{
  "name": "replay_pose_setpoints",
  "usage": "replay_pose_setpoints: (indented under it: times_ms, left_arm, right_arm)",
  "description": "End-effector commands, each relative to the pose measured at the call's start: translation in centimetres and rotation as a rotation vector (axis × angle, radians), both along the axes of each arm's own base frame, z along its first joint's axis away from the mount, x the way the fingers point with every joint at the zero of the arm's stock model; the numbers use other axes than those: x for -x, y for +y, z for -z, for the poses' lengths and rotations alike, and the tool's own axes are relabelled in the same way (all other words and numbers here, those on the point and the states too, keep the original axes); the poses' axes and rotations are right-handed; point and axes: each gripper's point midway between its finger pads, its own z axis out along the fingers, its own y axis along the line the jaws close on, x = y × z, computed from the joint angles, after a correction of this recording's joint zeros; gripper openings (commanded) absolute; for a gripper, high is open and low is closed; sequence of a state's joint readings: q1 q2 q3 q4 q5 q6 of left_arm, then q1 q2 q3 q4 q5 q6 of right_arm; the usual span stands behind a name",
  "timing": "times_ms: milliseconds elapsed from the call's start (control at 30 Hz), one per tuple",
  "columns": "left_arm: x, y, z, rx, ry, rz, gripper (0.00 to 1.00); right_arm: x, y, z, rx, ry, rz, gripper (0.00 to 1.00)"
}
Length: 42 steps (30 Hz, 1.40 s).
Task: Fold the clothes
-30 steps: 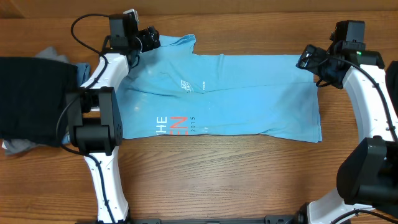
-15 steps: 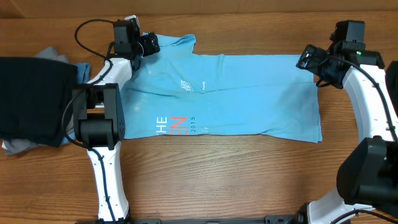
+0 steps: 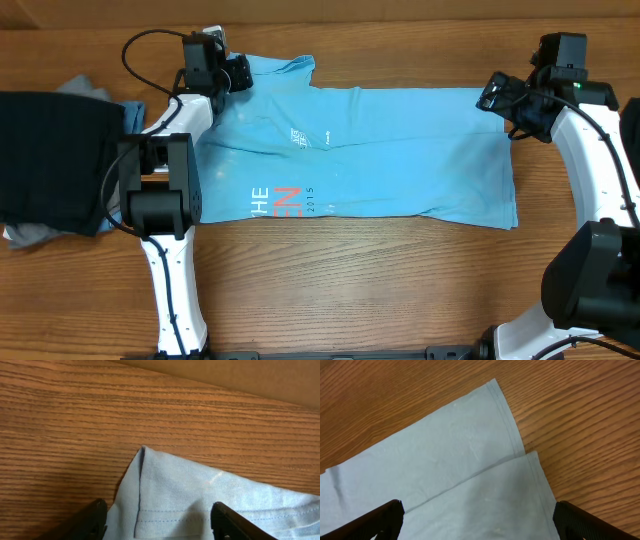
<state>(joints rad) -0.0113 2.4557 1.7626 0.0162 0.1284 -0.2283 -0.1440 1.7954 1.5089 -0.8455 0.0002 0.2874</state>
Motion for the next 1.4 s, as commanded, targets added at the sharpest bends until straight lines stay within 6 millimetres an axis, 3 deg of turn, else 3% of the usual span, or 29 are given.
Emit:
replay_pose_setpoints:
  times_ms: [0,167,300,467,600,867,1100,1267,1367]
  left_arm:
    - [0.3,-1.0,2.0,-0.025,0.031,0.035,0.68]
    - [0.2,-2.3,1.7,-0.061,0.018,0.081,0.66]
    - [-0.5,-3.1,0.2,-0.074,-0.001,0.097,0.71]
    - [-1.4,-1.5,-2.0,-0.144,0.022,0.028,0.73]
    - [-1.6,-1.8,-2.9,-0.139,0.027,0.044,0.74]
    - [-0.7,-2.1,-2.0,-0.128,0.075,0.053,0.74]
    - [0.2,-2.0,0.4,-0.130,0.131,0.053,0.75]
    - [0.5,-2.1,3.4,-0.129,0.168,0.057,0.75]
    - [0.5,-2.0,3.9,-0.126,0.172,0.049,0.75]
  right_arm:
    - [-0.5,-0.2,-0.9,0.004,-0.028,0.000,1.00]
    - [-0.5,-0.2,-0.9,0.004,-0.028,0.000,1.00]
    - [-0.5,-0.2,-0.9,0.004,-0.028,0.000,1.00]
    - [-0.5,-0.2,-0.9,0.004,-0.028,0.000,1.00]
    - [-0.5,-0.2,-0.9,0.004,-0.028,0.000,1.00]
    - [-0.5,-0.2,-0.9,0.004,-0.028,0.000,1.00]
    - [-0.5,-0.2,-0.9,0.004,-0.028,0.000,1.00]
    - [-0.5,-0.2,-0.9,0.004,-0.028,0.000,1.00]
    - [-0.5,-0.2,-0.9,0.004,-0.028,0.000,1.00]
